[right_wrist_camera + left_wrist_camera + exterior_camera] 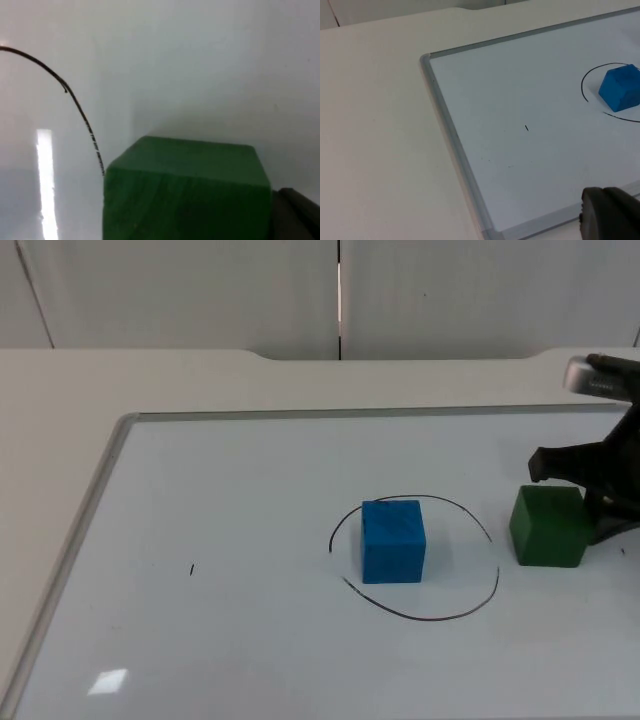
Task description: Push the two cubes into the marked area.
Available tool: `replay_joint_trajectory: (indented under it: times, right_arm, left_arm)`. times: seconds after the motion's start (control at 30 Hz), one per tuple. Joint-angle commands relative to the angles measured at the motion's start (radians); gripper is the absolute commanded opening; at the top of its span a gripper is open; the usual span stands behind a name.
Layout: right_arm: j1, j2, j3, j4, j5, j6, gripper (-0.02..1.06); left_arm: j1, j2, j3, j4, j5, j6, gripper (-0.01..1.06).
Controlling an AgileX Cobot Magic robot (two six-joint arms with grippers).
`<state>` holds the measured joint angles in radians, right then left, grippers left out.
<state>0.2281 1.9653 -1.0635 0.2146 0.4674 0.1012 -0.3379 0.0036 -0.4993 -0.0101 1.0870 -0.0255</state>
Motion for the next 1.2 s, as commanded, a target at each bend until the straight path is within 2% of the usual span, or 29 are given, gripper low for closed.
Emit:
replay_joint_trajectory:
  times: [0.0, 0.3, 0.73, 1.17]
  right_arm:
    - [0.016, -0.003, -0.004, 0.015, -0.001, -0.005, 0.00]
    - [0.075, -0.003, -0.004, 0.027, -0.060, -0.005, 0.00]
    - [0.075, -0.003, -0.004, 0.049, -0.056, -0.005, 0.00]
    - [0.155, -0.003, -0.004, 0.028, -0.114, -0.012, 0.00]
  left_arm:
    - [0.002, -0.004, 0.005, 0.004, -0.012, -0.007, 0.00]
    - [0.002, -0.004, 0.005, 0.004, -0.012, -0.007, 0.00]
    - [0.002, -0.004, 0.005, 0.004, -0.012, -0.007, 0.00]
    - [0.002, -0.004, 0.005, 0.004, -0.012, -0.007, 0.00]
